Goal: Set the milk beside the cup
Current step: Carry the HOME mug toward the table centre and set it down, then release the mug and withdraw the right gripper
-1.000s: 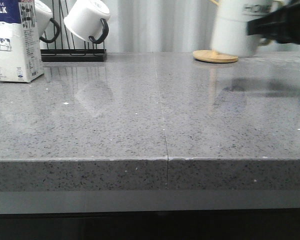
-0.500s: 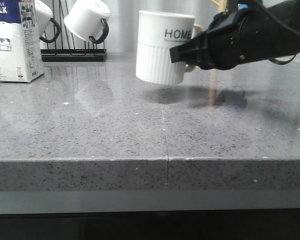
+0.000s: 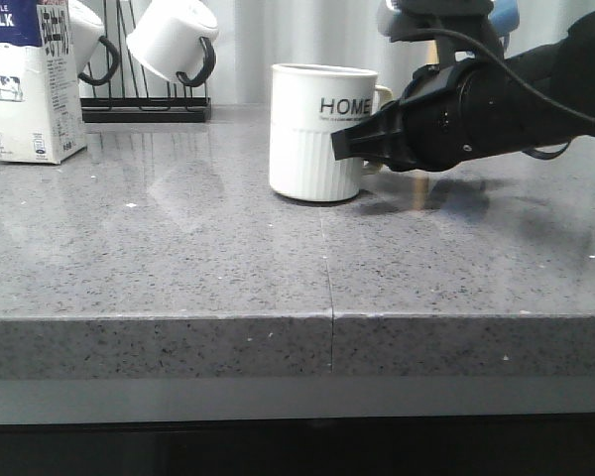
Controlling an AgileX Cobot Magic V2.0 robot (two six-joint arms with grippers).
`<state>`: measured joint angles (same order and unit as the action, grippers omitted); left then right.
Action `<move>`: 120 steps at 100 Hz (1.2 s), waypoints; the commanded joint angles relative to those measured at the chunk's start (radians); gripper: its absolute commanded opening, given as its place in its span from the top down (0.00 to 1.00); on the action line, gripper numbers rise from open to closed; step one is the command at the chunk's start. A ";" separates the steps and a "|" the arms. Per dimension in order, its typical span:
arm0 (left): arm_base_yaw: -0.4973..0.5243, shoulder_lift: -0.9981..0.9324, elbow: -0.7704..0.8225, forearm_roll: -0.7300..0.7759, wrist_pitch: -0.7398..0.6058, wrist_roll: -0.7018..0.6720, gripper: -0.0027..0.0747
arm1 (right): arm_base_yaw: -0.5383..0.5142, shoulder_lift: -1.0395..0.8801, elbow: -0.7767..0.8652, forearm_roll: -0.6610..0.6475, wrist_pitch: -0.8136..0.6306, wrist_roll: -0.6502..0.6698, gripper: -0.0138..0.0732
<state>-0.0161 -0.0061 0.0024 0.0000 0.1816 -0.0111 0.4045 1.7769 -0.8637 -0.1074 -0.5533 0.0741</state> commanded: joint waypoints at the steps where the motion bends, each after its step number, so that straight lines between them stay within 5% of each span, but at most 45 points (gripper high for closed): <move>1: 0.000 -0.032 0.042 -0.009 -0.085 -0.002 0.99 | -0.001 -0.044 -0.028 0.000 -0.056 0.003 0.65; 41: 0.000 -0.032 0.042 -0.009 -0.085 -0.002 0.99 | -0.001 -0.116 0.031 0.000 -0.057 0.003 0.63; 78: 0.000 -0.032 0.042 -0.009 -0.085 -0.002 0.99 | -0.001 -0.379 0.259 0.000 -0.020 0.003 0.63; 120: 0.000 -0.032 0.042 -0.009 -0.085 -0.002 0.99 | -0.001 -0.923 0.417 0.001 0.487 0.005 0.85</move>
<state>-0.0161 -0.0061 0.0024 0.0000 0.1816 -0.0111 0.4045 0.9683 -0.4280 -0.1074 -0.1137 0.0741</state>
